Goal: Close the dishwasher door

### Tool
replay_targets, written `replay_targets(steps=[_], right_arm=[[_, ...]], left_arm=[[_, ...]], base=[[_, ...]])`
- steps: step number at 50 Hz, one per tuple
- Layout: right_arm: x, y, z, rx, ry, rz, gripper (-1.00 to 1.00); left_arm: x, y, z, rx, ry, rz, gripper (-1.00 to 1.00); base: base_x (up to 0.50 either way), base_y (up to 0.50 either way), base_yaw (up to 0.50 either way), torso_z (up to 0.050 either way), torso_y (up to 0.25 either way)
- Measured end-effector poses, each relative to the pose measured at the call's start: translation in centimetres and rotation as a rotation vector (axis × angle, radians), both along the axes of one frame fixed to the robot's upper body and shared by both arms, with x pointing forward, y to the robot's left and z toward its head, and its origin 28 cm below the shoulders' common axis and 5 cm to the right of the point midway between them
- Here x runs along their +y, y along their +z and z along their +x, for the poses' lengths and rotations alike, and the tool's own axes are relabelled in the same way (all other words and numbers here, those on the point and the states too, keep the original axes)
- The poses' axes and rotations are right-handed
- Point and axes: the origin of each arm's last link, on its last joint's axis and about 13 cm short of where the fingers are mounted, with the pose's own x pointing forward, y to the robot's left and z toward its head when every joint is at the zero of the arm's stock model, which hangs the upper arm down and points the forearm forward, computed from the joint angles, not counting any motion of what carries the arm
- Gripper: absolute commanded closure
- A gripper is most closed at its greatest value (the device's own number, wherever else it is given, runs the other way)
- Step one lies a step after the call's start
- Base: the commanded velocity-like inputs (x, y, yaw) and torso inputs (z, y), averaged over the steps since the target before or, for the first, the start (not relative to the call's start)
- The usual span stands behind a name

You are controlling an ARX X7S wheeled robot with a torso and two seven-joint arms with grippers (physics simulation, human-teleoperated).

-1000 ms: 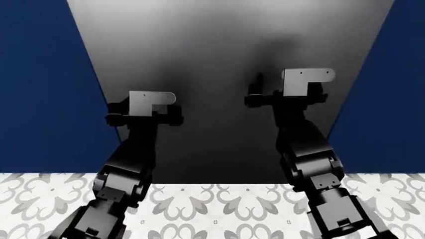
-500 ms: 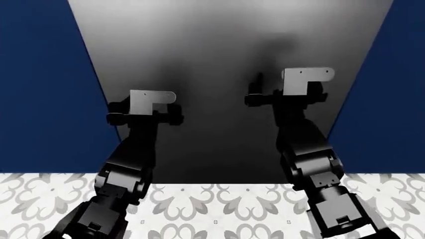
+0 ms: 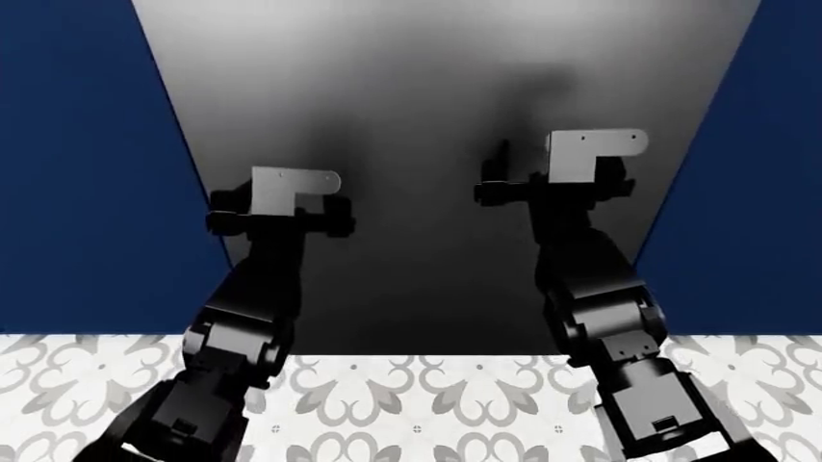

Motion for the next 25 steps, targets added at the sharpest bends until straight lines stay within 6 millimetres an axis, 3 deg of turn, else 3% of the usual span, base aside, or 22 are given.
replay_targets(steps=[25], right_arm=[[-0.56, -0.01, -0.08, 0.012, -0.029, 0.004, -1.00]], left_arm=[[0.20, 0.38, 0.18, 0.003, -0.001, -0.001, -1.00]], base=[[0.00, 0.00, 0.00, 0.000, 0.000]])
